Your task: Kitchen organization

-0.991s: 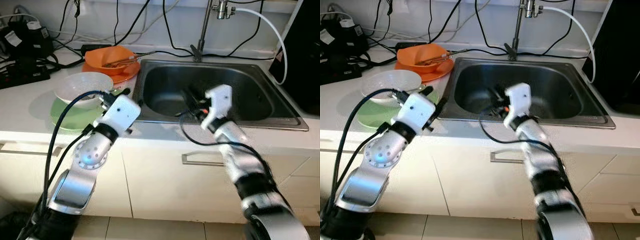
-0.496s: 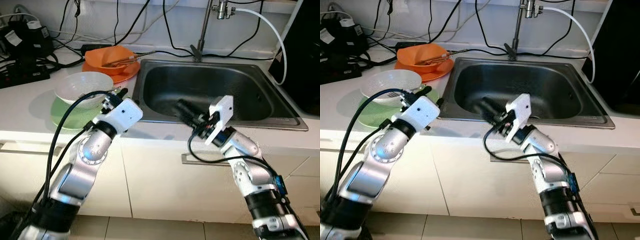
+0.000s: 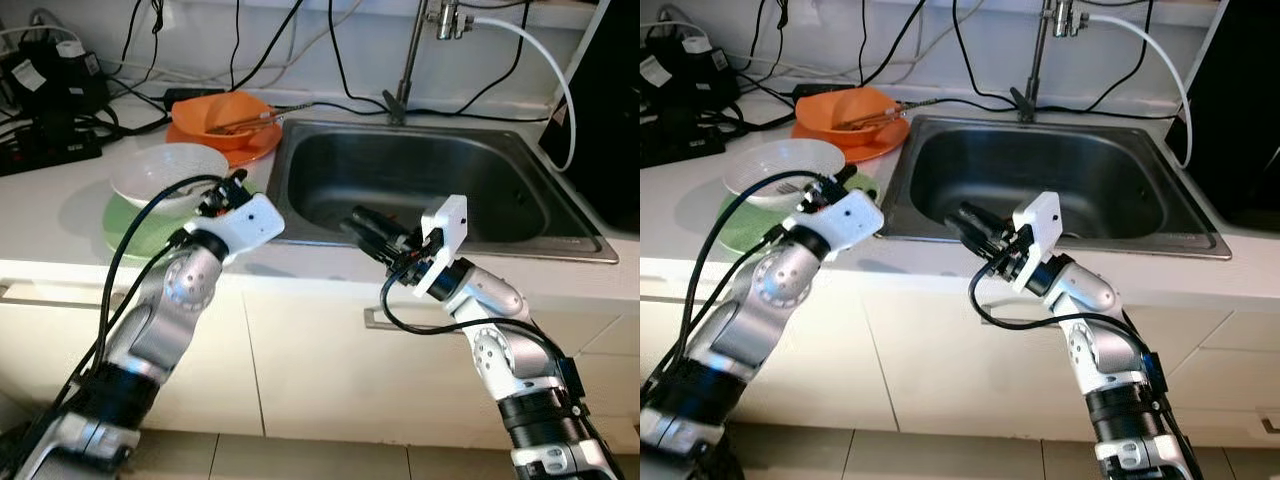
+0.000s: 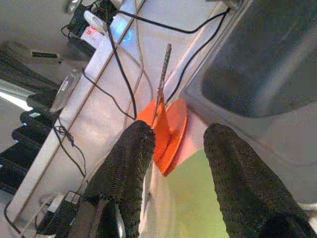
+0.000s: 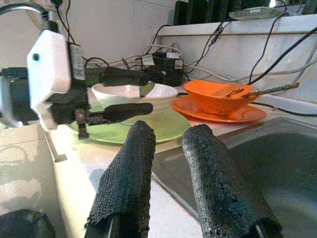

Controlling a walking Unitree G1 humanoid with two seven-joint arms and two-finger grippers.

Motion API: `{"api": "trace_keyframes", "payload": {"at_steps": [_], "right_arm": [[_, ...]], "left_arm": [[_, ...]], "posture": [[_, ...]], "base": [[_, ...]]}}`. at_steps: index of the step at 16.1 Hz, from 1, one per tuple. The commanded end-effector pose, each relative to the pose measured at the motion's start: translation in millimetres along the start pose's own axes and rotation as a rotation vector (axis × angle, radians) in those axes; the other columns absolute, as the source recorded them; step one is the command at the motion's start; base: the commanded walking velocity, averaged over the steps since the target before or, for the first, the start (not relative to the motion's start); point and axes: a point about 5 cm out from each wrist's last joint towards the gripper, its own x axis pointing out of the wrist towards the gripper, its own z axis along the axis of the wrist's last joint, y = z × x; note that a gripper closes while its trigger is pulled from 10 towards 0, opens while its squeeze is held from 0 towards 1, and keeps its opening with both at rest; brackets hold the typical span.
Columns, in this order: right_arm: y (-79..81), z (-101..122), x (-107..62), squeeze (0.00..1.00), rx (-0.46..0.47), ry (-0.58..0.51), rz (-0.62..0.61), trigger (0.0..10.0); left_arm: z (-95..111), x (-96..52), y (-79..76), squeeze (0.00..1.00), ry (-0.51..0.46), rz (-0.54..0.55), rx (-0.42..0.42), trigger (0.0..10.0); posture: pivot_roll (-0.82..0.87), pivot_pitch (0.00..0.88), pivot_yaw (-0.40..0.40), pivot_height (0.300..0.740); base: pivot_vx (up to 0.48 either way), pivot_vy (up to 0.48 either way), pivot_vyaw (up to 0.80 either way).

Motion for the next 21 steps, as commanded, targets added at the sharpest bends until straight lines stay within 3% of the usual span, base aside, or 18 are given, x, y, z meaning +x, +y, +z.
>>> {"api": "trace_keyframes", "payload": {"at_steps": [1,9,14,21], "right_arm": [[3.9,3,0.4,0.0,-0.006,-0.009,0.029,10.0],[4.9,3,0.0,0.0,0.002,-0.004,0.019,10.0],[7.4,4,-0.2,0.0,0.005,-0.004,0.025,10.0],[10.4,6,-1.0,0.0,0.009,-0.009,0.046,10.0]], "left_arm": [[5,3.7,0.9,0.0,-0.022,0.011,0.02,10.0],[12,10.2,5.8,0.0,-0.068,0.054,0.042,10.0],[0,19.9,-0.4,0.0,-0.014,0.034,0.095,10.0],[0,34.0,-0.7,0.0,0.005,0.039,0.115,10.0]], "posture": [[0.11,0.0,-0.024,0.74],[0.11,0.009,-0.023,0.74],[0.1,0.022,-0.025,0.74],[0.09,0.022,-0.024,0.74]], "base": [[0.0,0.0,0.0],[0.0,0.0,0.0],[0.0,0.0,0.0],[0.0,0.0,0.0]]}}
